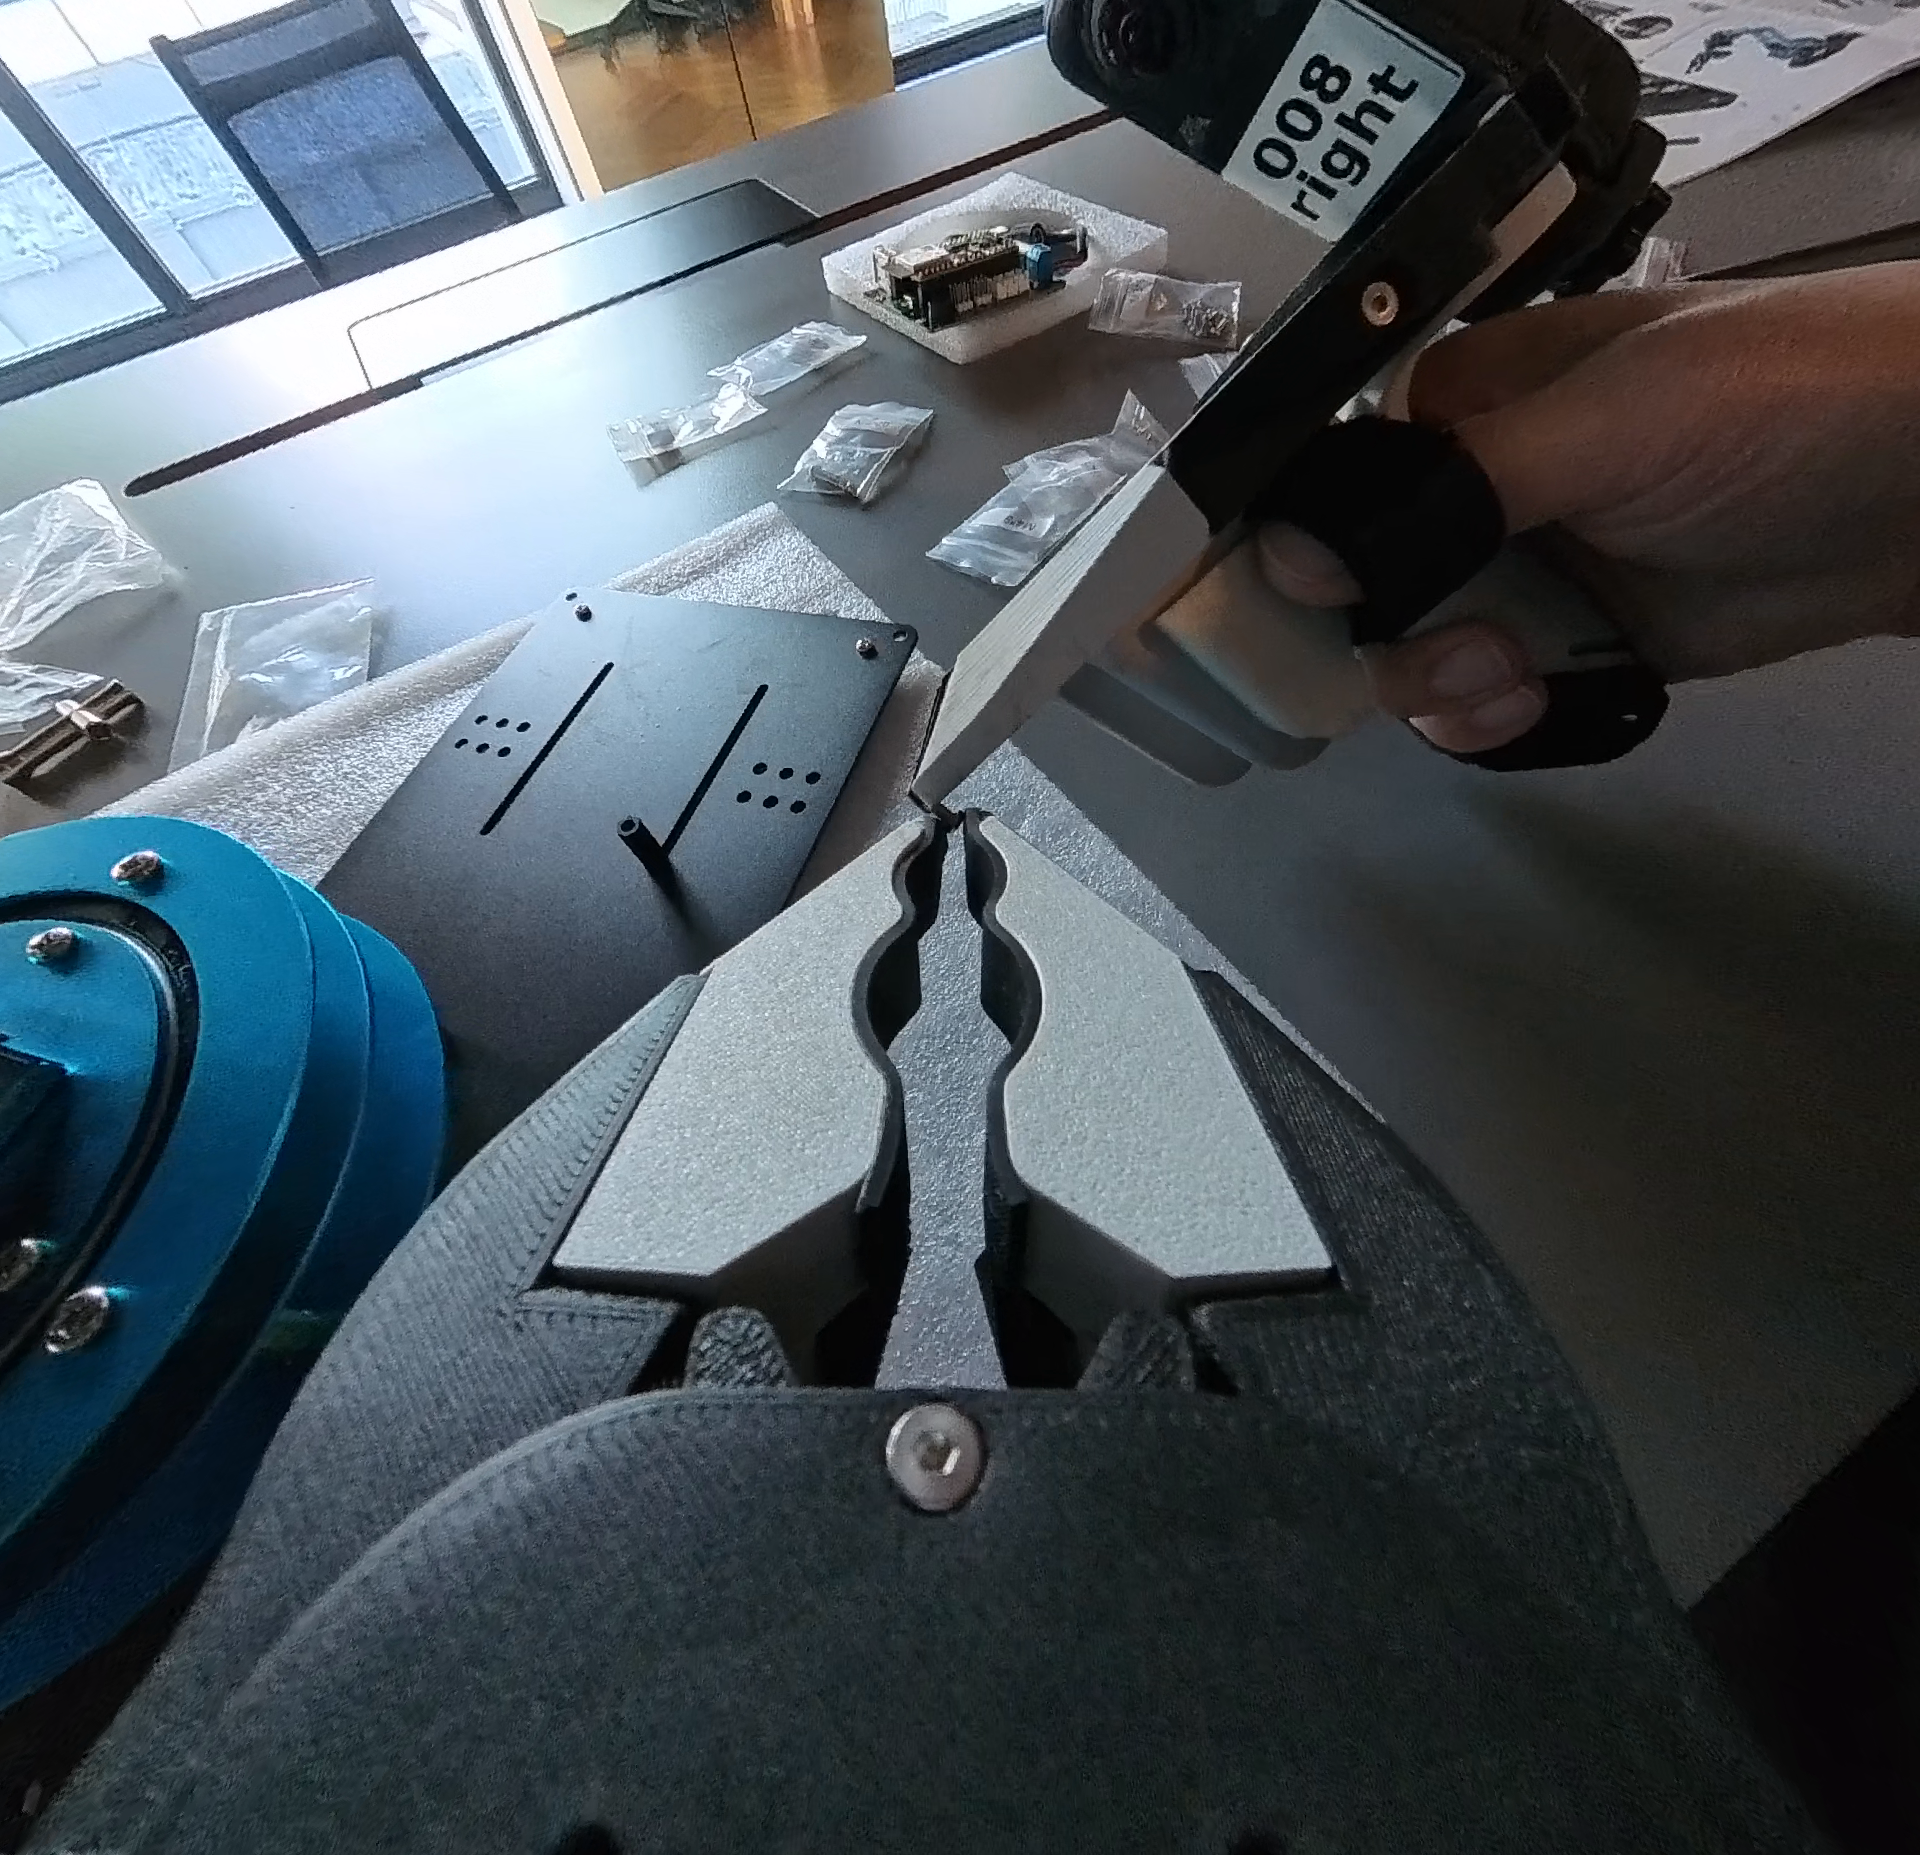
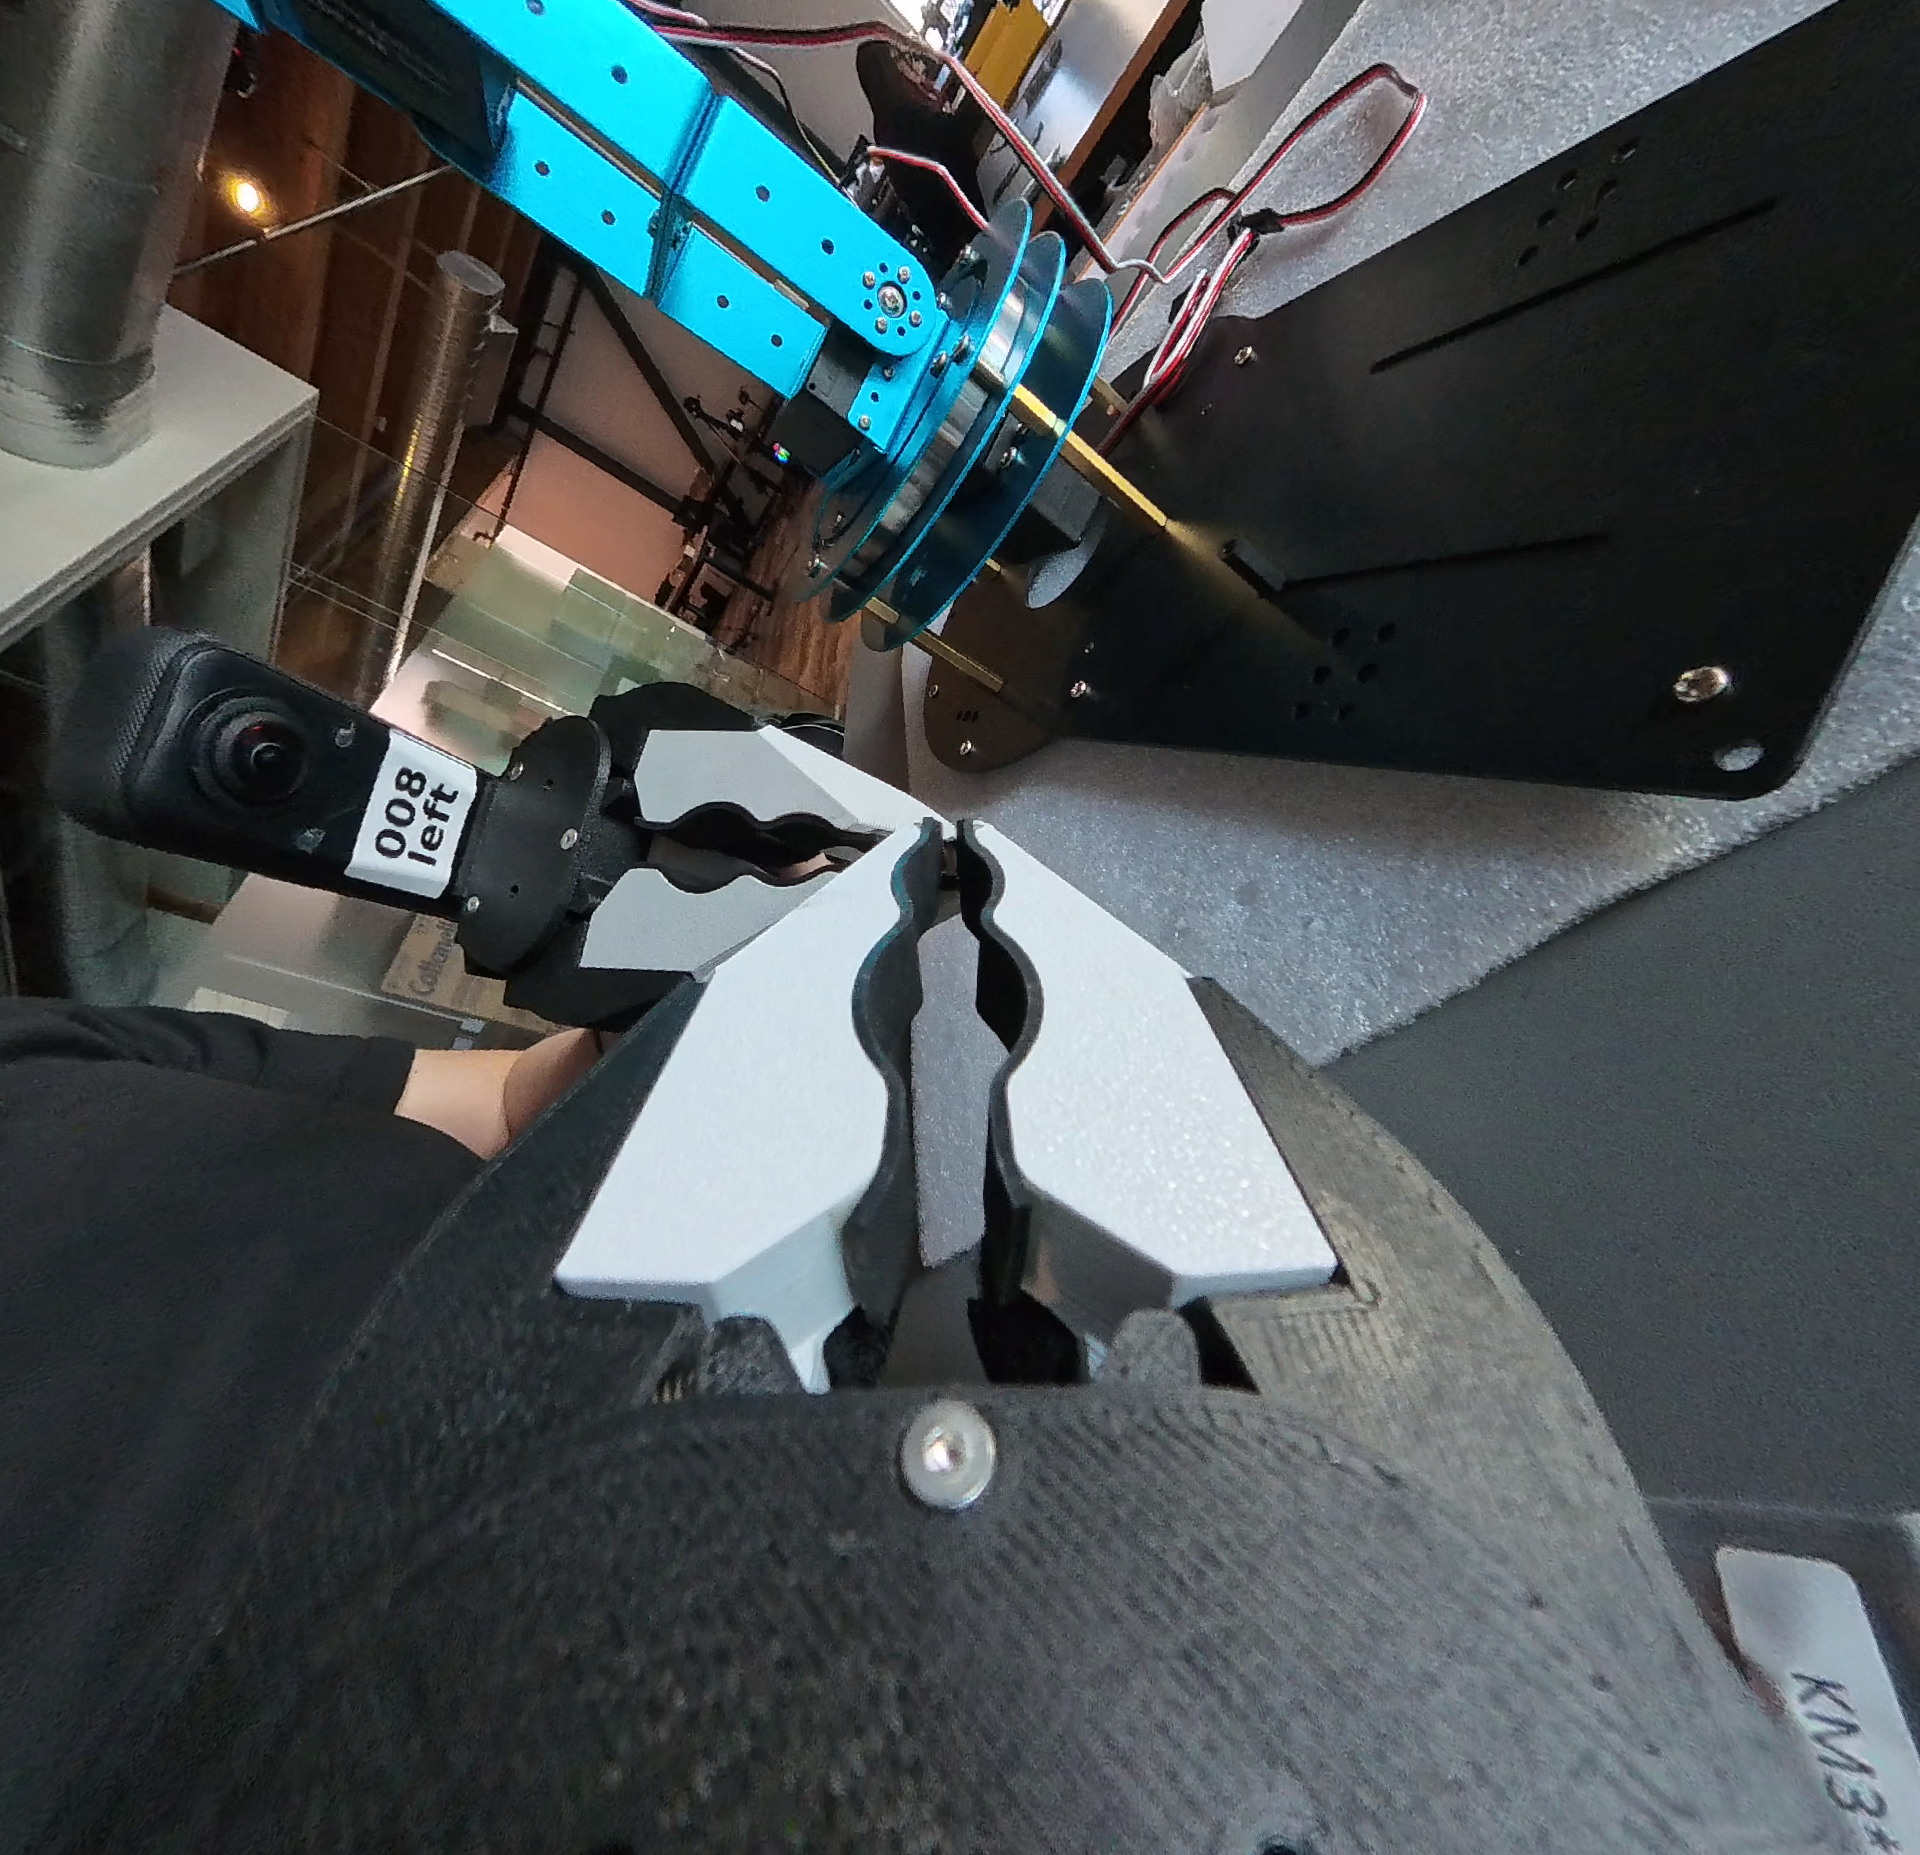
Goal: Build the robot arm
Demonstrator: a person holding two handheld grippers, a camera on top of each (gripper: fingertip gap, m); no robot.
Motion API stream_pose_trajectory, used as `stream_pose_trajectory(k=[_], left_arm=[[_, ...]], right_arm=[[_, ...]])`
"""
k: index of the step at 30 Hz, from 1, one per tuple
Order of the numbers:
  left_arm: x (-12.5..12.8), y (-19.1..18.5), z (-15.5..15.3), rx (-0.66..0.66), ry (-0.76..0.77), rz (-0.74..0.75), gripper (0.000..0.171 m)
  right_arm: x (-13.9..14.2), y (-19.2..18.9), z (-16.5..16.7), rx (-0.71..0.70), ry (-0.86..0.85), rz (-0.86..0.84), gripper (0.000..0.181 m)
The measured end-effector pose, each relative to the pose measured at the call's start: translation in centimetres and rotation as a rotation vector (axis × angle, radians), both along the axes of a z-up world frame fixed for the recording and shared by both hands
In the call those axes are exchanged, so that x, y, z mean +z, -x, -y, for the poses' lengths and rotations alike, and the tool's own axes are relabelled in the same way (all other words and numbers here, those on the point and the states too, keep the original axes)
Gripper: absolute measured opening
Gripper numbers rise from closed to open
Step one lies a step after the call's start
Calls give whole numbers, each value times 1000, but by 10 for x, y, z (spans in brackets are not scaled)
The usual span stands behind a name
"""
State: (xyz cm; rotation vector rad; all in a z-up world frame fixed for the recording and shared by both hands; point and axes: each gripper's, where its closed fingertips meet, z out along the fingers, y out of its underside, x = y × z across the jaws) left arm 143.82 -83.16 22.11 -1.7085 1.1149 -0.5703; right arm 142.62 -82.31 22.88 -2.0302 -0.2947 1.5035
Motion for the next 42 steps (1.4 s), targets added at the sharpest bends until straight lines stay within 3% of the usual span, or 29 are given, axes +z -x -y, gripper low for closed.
stream_pose_trajectory(k=[7, 13, 29, 42], left_arm=[[1, 0, -2, 1, -5, -1, 2], [1, -1, -2, -7, -8, -6, 2], [-4, 0, -1, -10, -18, -52, 5], [-14, 21, -2, 42, 50, -48, 3]], right_arm=[[5, -5, -3, -11, -23, -23, 5], [-1, -5, -1, 25, -81, 65, 8], [-3, -4, 0, 50, -124, 113, 1], [-29, -6, -18, -11, -1, 189, 2]])
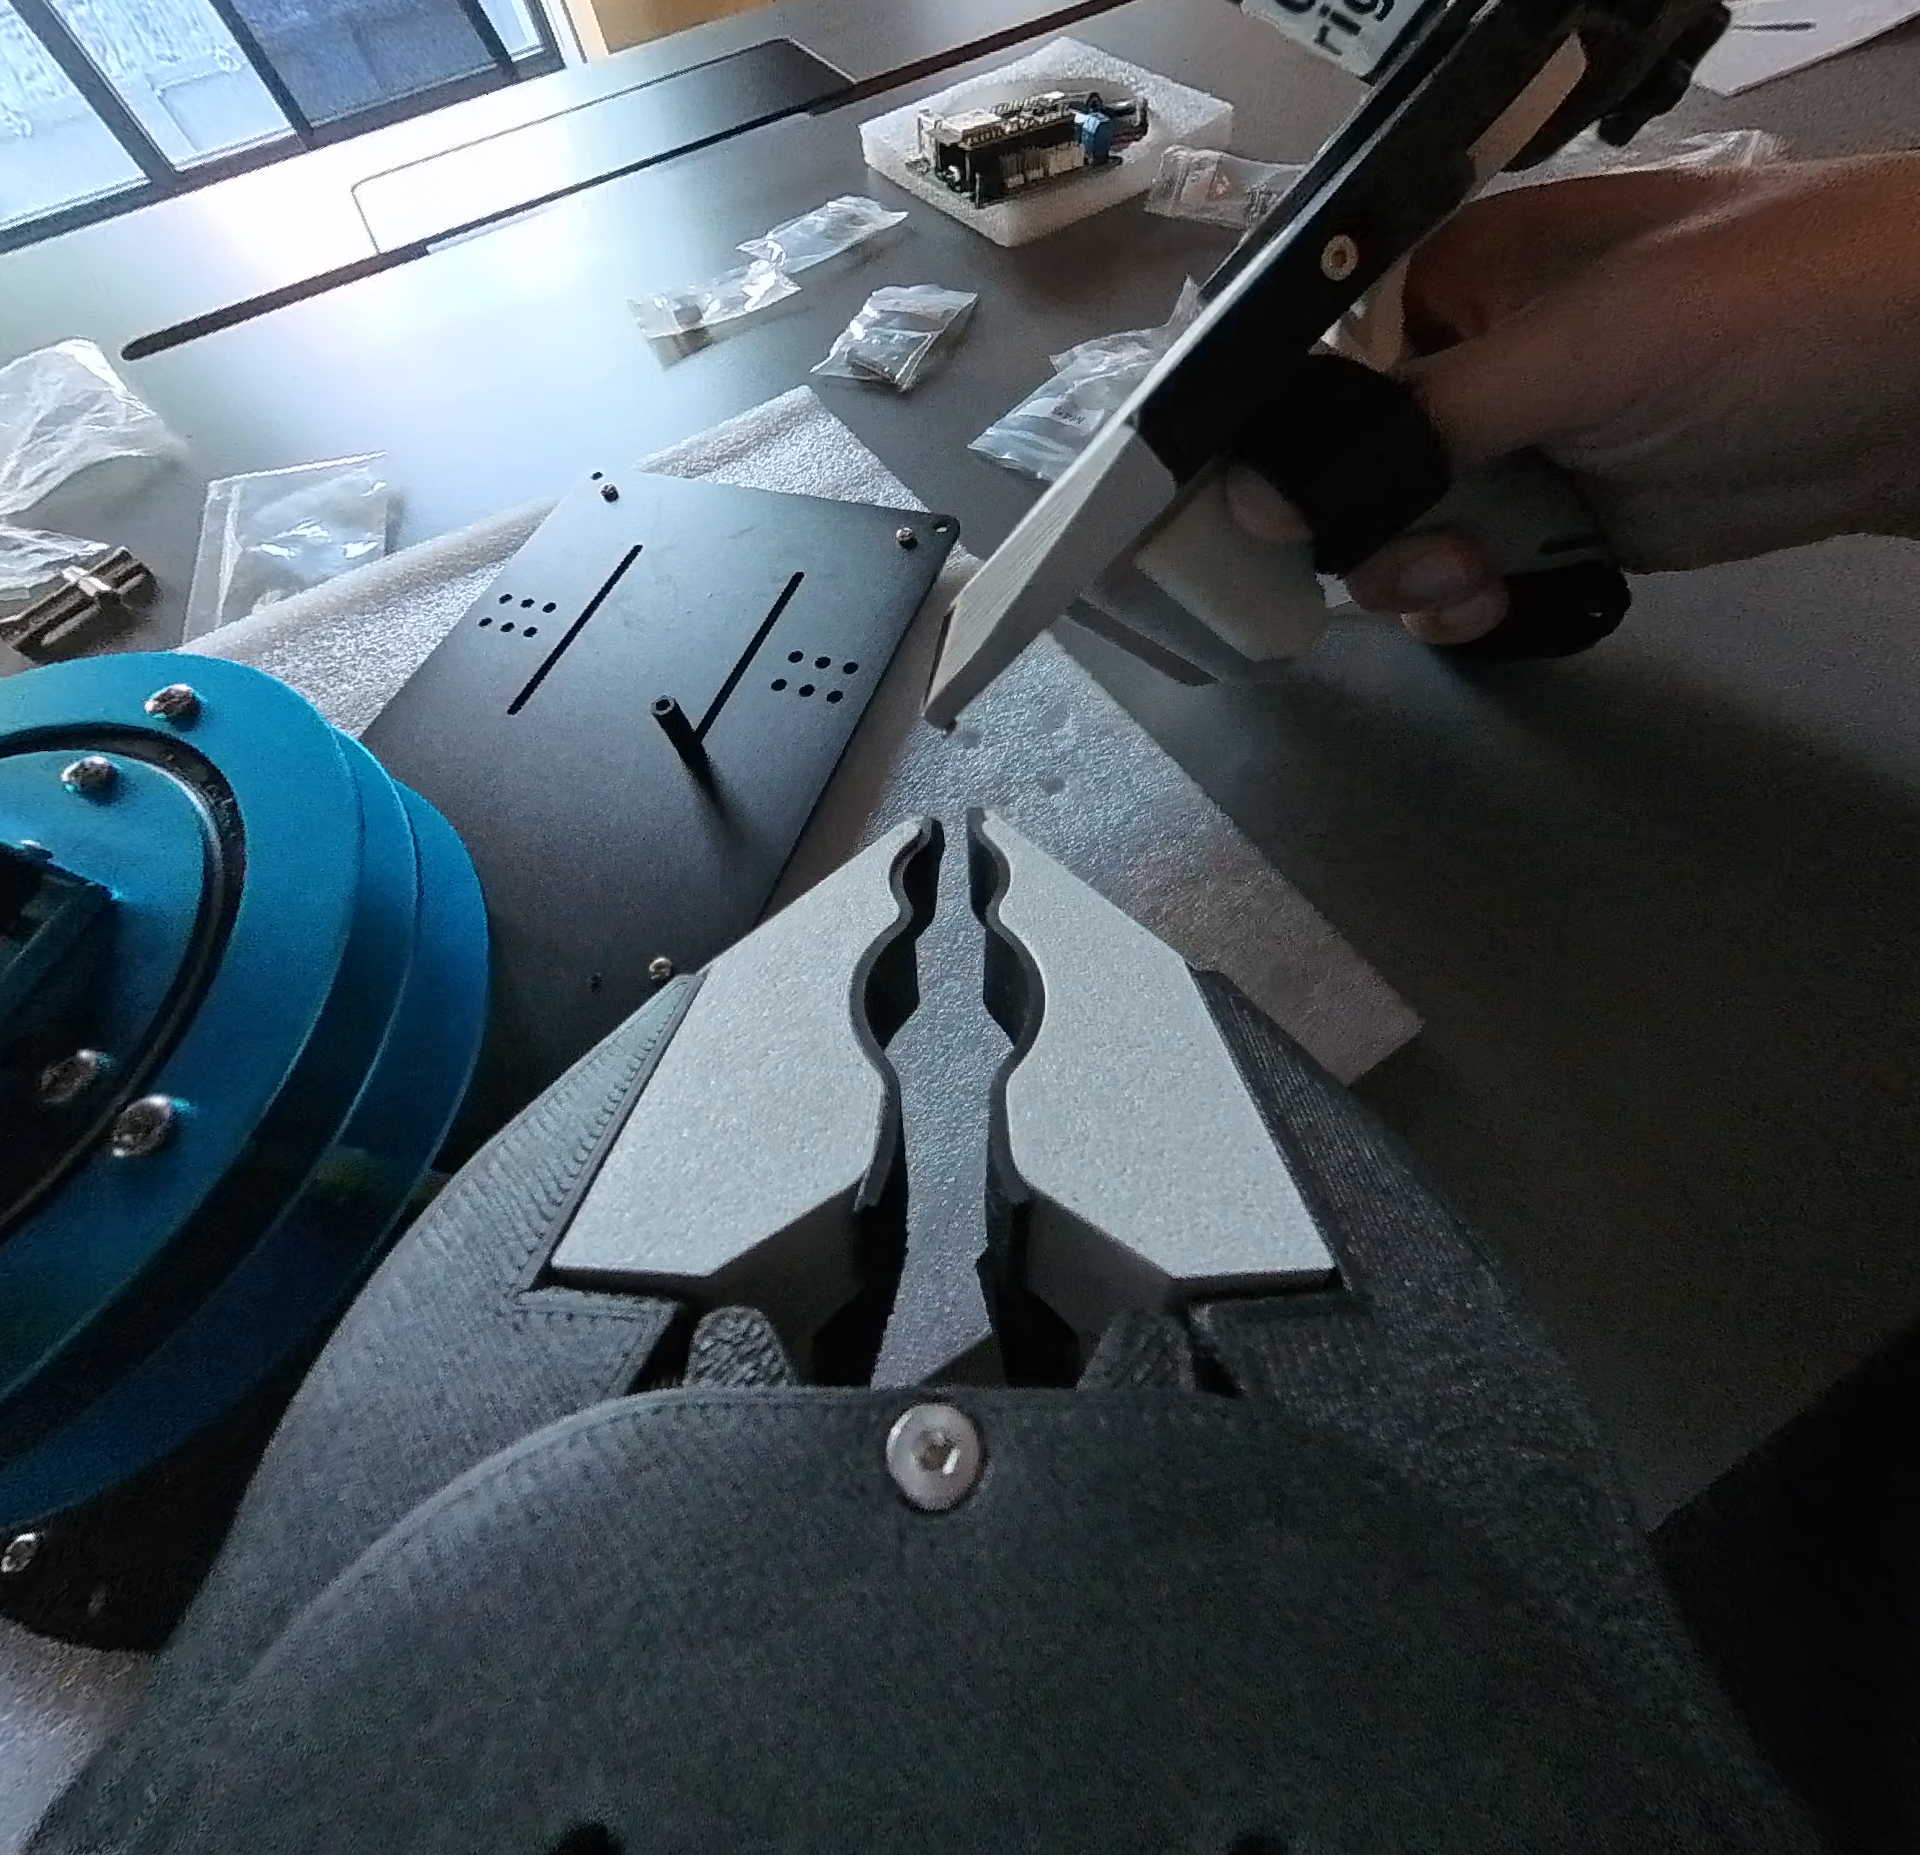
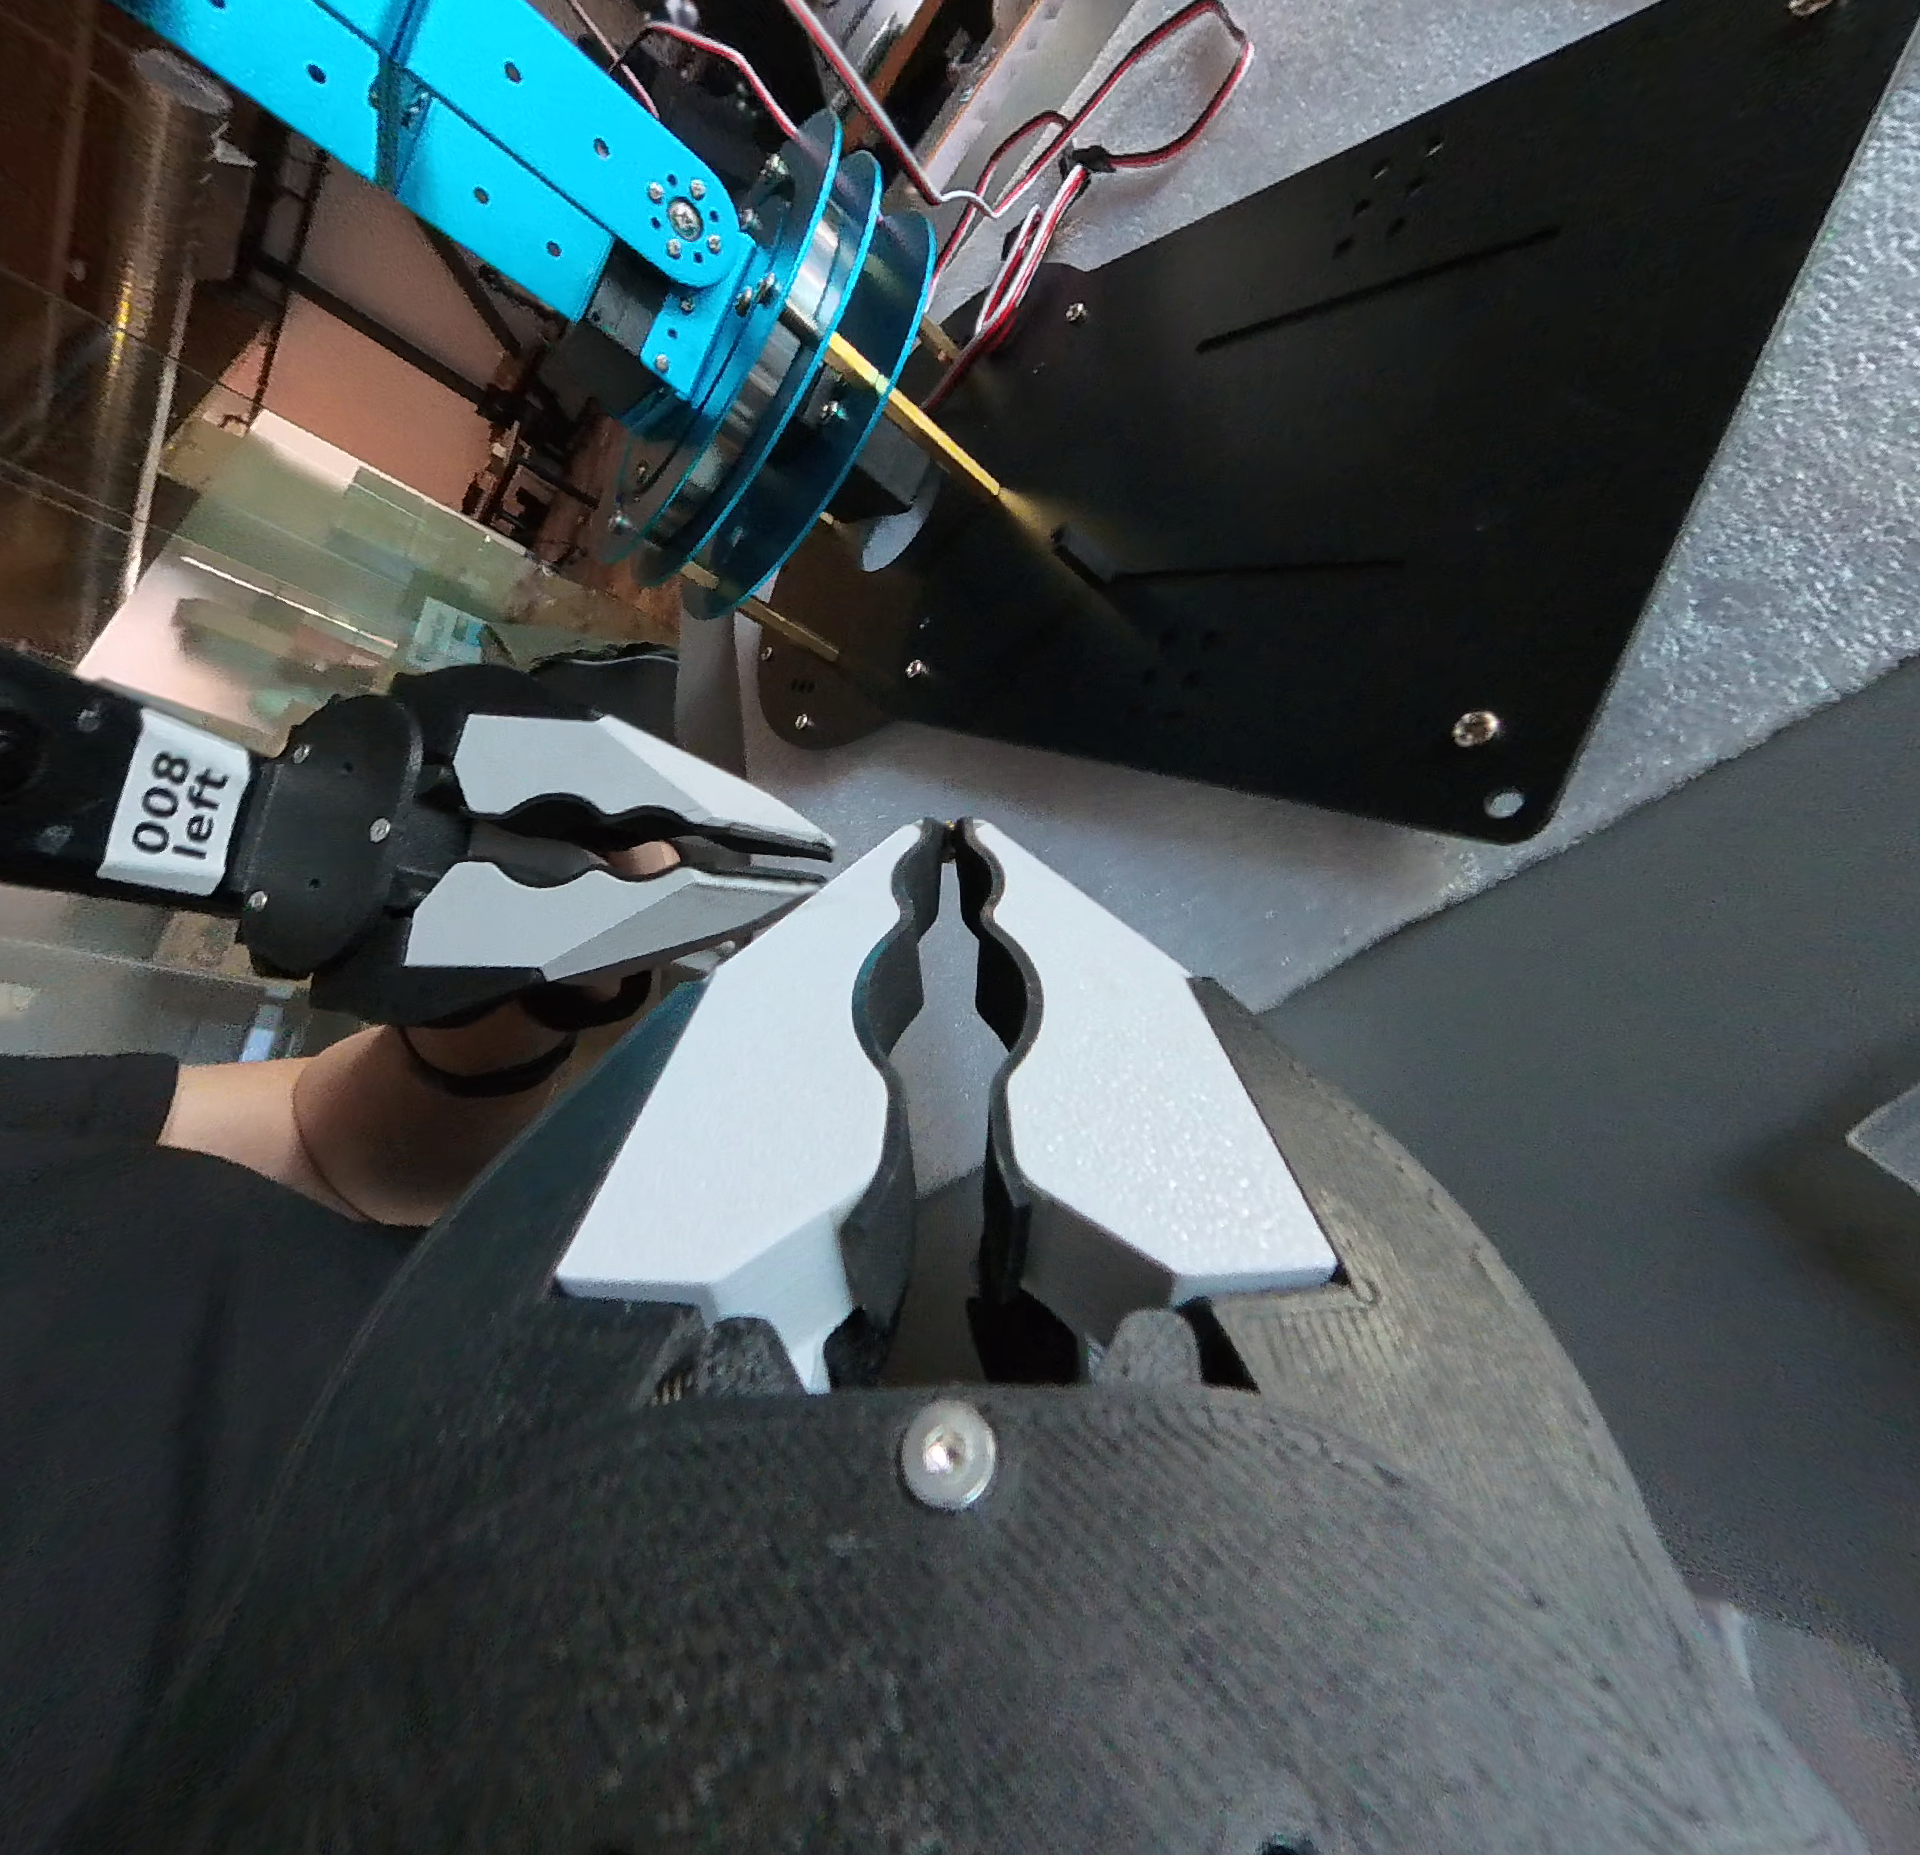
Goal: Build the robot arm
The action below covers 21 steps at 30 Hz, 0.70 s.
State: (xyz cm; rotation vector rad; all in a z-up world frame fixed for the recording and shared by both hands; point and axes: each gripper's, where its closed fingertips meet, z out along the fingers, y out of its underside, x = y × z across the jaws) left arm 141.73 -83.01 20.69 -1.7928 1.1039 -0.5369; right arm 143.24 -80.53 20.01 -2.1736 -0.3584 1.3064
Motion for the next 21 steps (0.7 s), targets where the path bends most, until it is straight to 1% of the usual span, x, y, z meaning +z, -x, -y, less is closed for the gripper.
stream_pose_trajectory(k=[4, 10, 12, 21], left_arm=[[0, 4, 0, 10, -3, -3, 2], [0, 10, 0, 18, -4, 2, 1], [1, 11, 0, 20, -5, 6, 1], [4, 13, 1, 18, -4, 25, 0]], right_arm=[[1, 6, -8, -10, -12, 2, 2], [-7, 16, -14, 32, -134, 166, 2], [-12, 15, -16, 39, -180, 245, 2], [-21, 14, -8, 92, -295, 444, 2]])
